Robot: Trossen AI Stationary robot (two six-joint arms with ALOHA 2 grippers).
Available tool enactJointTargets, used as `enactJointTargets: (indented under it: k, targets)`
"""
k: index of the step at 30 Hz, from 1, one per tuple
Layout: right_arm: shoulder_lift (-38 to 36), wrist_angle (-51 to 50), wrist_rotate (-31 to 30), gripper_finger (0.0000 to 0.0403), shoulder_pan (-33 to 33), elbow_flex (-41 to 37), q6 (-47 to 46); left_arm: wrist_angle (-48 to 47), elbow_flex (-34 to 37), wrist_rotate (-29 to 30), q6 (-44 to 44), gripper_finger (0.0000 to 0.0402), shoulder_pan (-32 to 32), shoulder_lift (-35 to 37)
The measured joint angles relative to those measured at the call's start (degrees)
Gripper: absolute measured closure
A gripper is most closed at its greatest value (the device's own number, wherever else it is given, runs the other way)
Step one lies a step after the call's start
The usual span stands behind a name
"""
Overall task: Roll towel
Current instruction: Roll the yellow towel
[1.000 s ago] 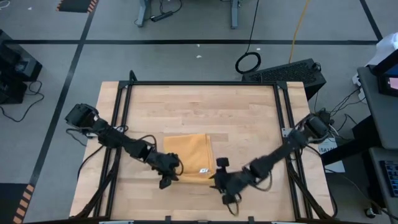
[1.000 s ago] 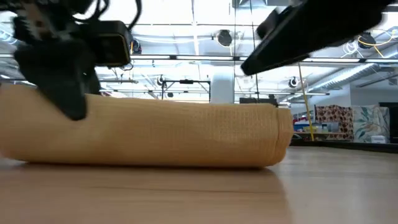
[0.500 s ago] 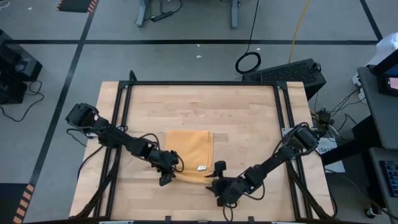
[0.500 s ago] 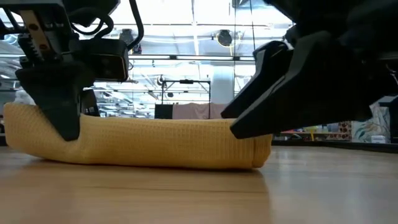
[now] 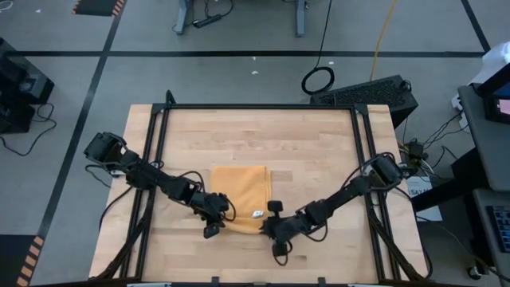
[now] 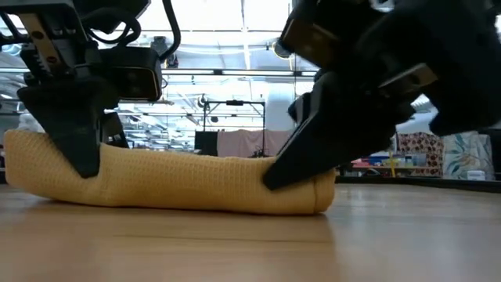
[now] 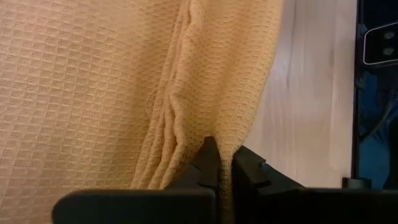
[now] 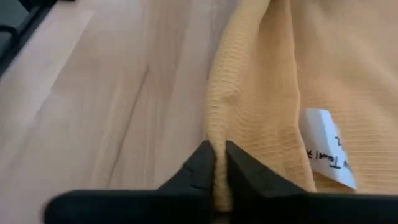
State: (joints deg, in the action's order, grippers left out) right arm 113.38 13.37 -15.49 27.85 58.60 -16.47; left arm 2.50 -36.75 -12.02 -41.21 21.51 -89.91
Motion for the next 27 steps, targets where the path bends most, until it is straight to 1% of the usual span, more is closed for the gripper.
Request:
enactJointTargets:
  k: [2,4,6,8,10,14,16,19,21,23,25,27]
  targets:
    - [0.0,0.0,2.8,0.0391,-1.3,0.0,-1.9,0.0,0.0,0.3,0.3,0.0385,0.0,0.0]
    - [-0.2,-0.3,6.3,0.0392,-2.8,0.0,-5.9,0.0,0.0,0.6,0.6,0.0384,0.2,0.0]
    - [-0.3,-0.2,11.9,0.0390,-4.9,0.0,-9.6,0.0,0.0,1.9,1.2,0.0381,0.9,0.0]
    - [-0.3,-0.1,18.2,0.0394,-7.0,0.0,-11.7,0.0,0.0,2.0,3.0,0.0369,1.9,0.0]
    - [-0.3,0.4,23.5,0.0398,-8.9,0.0,-12.8,0.0,0.0,2.0,4.1,0.0347,2.7,0.0]
    - [-0.3,2.0,32.9,0.0398,-12.3,0.0,-14.4,-1.7,0.0,1.8,4.1,0.0285,3.4,1.4]
    - [-0.4,2.9,35.3,0.0399,-14.0,0.0,-15.8,-4.0,0.0,1.9,4.0,0.0256,3.4,3.4]
    - [-0.4,2.7,36.9,0.0399,-16.6,0.1,-18.5,-7.6,0.0,2.5,4.1,0.0221,3.5,7.6]
    - [-0.4,2.7,36.9,0.0399,-18.2,0.1,-20.4,-9.3,0.0,5.2,4.2,0.0209,4.5,10.8]
    - [-0.4,2.5,37.6,0.0399,-19.5,0.1,-22.0,-9.4,0.0,10.3,6.3,0.0204,6.5,13.7]
    - [-0.4,1.7,38.2,0.0400,-20.7,0.1,-23.8,-8.3,0.0,18.3,9.3,0.0204,9.6,15.5]
    - [-0.4,0.9,38.2,0.0400,-21.7,0.1,-25.8,-7.5,-0.1,26.4,11.2,0.0203,13.3,15.5]
